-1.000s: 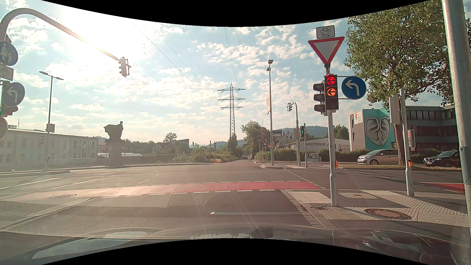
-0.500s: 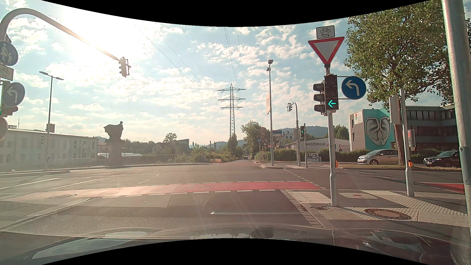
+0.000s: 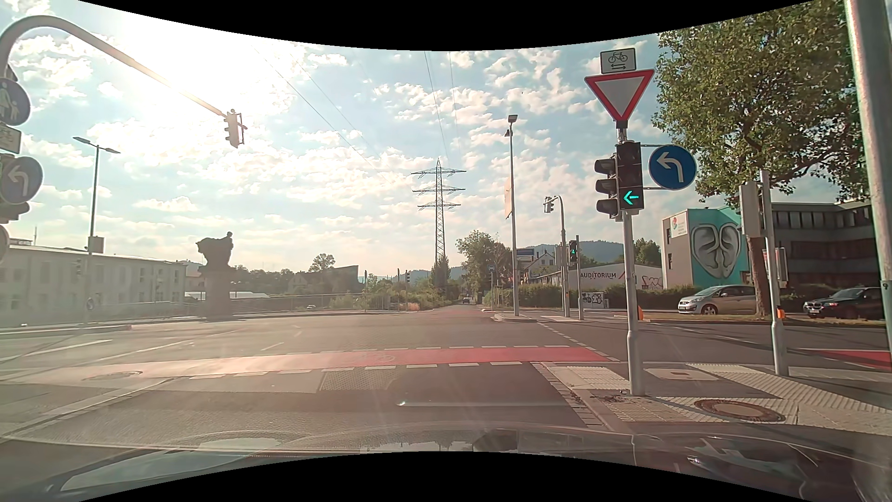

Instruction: Follow the waypoints while adhering to traffic rules and regulations

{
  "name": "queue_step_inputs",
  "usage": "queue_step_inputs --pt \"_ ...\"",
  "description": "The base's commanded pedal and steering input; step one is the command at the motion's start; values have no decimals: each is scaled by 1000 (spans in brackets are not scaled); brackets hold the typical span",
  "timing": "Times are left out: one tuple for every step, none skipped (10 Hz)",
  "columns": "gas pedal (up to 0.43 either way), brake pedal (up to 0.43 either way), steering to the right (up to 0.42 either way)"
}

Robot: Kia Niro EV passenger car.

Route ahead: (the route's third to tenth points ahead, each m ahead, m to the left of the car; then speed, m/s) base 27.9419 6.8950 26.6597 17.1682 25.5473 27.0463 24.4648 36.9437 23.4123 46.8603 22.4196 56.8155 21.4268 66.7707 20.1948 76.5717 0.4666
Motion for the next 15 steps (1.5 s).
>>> queue_step_inputs --pt "331 0 -8" --pt "350 0 -7" --pt "350 0 -7" --pt "358 0 -7" --pt "358 0 -6" --pt "358 0 -5" --pt "358 0 -5" --pt "358 0 -4" --pt "358 0 -4" --pt "358 0 -4" --pt "358 0 -4" --pt "358 0 -4" --pt "350 0 -4" --pt "350 0 -4" --pt "350 0 -4"
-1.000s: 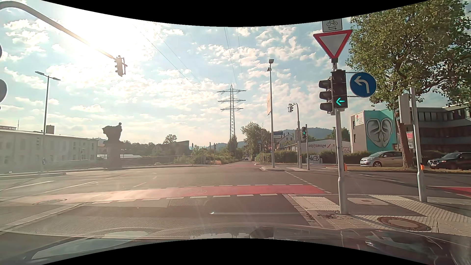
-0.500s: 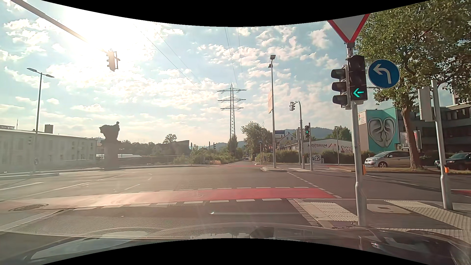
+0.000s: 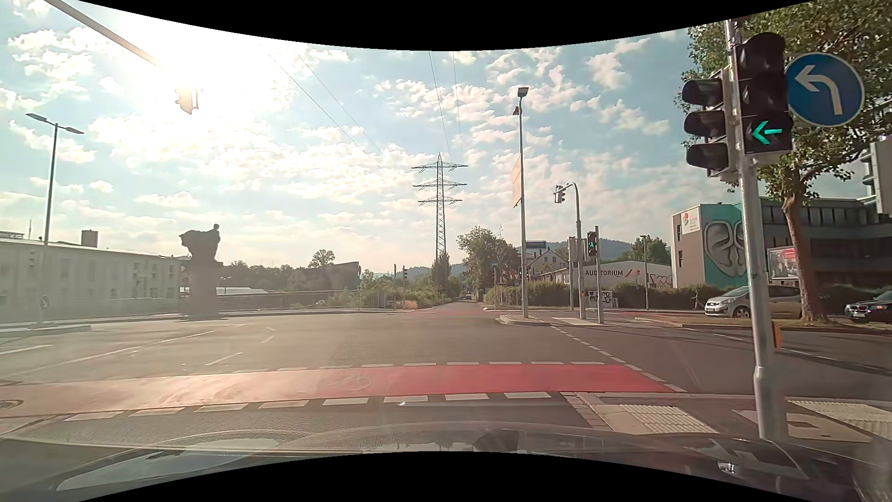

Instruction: Follow the waypoints while adhering to traffic rules and regulations

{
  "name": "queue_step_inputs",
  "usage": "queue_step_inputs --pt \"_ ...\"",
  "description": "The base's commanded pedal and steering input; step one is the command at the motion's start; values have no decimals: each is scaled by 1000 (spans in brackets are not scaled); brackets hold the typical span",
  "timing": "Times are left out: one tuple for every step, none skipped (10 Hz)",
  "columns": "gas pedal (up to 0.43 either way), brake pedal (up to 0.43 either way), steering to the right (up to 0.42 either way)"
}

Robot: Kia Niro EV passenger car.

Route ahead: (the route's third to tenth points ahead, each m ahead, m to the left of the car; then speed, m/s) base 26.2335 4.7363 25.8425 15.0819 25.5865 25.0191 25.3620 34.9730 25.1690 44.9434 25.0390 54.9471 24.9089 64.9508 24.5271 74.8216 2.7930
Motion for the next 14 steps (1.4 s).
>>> queue_step_inputs --pt "350 0 -5" --pt "350 0 -5" --pt "350 0 -5" --pt "339 0 -5" --pt "331 0 -5" --pt "319 0 -5" --pt "299 0 -5" --pt "280 0 -4" --pt "268 0 -5" --pt "260 0 -5" --pt "260 0 -7" --pt "248 0 -8" --pt "240 0 -8" --pt "209 0 -9"
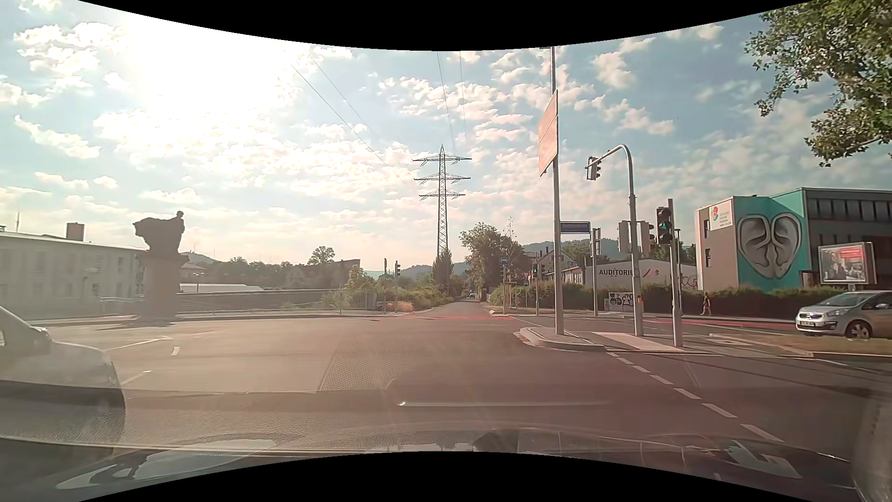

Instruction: Follow the waypoints while adhering to traffic rules and regulations

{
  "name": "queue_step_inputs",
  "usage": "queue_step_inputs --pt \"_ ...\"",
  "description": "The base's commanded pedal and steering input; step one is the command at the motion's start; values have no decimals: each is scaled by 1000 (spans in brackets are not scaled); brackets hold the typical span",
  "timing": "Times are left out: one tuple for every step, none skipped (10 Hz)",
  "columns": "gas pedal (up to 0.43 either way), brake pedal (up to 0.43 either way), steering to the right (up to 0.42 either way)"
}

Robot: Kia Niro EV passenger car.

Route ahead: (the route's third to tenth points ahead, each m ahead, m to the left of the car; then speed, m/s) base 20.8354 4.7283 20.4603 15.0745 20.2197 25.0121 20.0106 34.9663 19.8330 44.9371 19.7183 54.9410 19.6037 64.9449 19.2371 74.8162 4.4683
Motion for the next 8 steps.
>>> queue_step_inputs --pt "189 0 -11" --pt "189 0 -15" --pt "177 0 -18" --pt "157 0 -20" --pt "138 0 -21" --pt "138 0 -23" --pt "130 0 -23" --pt "98 0 -23"
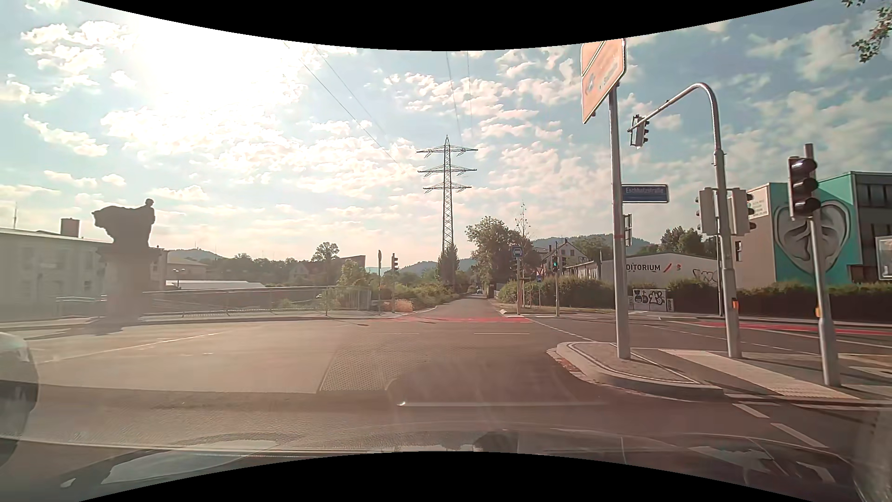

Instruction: Follow the waypoints while adhering to traffic rules and regulations

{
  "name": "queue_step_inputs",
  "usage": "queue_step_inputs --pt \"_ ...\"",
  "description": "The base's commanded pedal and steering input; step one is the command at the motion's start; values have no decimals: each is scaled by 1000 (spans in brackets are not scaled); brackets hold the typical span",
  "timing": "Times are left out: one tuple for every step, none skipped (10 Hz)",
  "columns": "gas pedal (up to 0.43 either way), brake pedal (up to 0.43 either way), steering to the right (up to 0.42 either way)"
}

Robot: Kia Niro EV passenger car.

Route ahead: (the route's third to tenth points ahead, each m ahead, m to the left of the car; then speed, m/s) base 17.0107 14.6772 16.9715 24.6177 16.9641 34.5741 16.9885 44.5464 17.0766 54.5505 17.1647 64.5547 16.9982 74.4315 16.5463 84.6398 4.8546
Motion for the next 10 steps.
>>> queue_step_inputs --pt "59 0 -24" --pt "28 0 -24" --pt "0 0 -23" --pt "0 0 -24" --pt "0 0 -26" --pt "0 0 -28" --pt "8 0 -35" --pt "8 0 -43" --pt "28 0 -53" --pt "39 0 -67"
